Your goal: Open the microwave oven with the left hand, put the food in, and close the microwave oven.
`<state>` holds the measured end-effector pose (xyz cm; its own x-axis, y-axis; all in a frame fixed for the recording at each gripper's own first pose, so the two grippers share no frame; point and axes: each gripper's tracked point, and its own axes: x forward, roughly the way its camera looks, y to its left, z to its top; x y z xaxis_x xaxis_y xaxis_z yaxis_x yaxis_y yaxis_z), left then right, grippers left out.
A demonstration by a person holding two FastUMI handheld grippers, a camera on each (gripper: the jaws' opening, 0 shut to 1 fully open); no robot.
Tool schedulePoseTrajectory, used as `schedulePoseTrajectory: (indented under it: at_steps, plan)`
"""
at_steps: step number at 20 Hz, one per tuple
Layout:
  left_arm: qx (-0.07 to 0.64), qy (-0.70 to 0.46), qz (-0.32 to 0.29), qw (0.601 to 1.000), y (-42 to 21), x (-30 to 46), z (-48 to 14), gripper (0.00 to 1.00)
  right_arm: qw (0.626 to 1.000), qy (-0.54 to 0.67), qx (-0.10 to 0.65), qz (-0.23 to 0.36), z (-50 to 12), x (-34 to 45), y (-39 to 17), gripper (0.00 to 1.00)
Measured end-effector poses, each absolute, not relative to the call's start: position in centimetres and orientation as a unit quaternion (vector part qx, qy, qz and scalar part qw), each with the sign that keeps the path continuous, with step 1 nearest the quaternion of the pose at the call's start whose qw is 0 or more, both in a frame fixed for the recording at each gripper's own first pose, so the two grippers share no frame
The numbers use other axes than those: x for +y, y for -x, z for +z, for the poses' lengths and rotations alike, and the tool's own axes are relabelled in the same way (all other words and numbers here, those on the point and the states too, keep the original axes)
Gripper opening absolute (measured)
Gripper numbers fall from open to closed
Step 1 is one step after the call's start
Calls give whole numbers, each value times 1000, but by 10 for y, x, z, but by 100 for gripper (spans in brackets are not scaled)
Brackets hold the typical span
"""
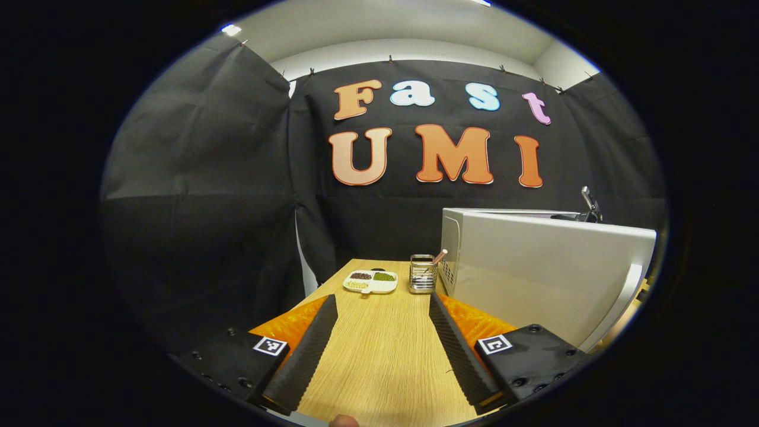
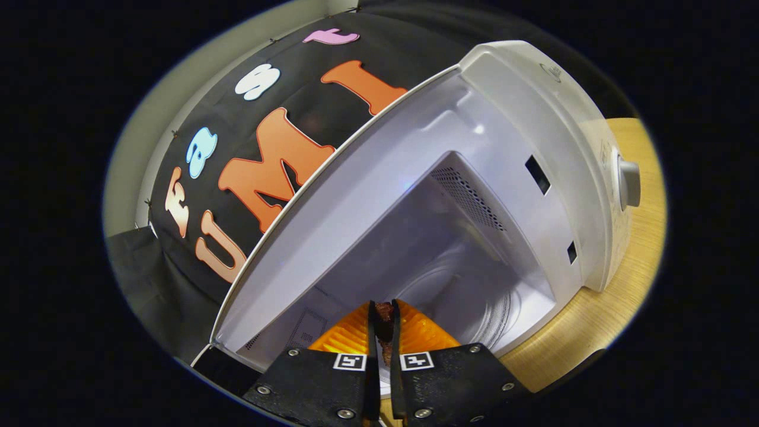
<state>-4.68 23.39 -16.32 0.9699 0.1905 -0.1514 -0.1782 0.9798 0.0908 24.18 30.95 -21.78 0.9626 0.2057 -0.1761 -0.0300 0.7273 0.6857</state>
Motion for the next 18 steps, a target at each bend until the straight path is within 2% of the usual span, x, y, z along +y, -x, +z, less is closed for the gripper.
schedulePoseTrajectory:
  at_steps: [3,5,6,8,10,15,18]
  plan:
    - [84,-34,95,991,48,234,-165,100,937,-323,128,19,-231,293,-248,17]
    - [82,-35,91,992,50,232,-164,99,947,-293,128,9,-233,283,-249,33]
    - [81,-36,89,992,49,233,-163,98,952,-277,129,12,-232,285,-251,59]
    - [80,-40,87,992,50,232,-161,100,960,-247,125,27,-229,287,-248,89]
    - [76,-41,83,993,54,228,-158,98,970,-213,113,35,-219,285,-240,94]
    - [71,-41,72,994,67,215,-144,100,981,-153,102,54,-199,275,-213,94]
    - [61,-46,66,995,78,207,-132,97,984,-121,108,71,-189,271,-190,94]
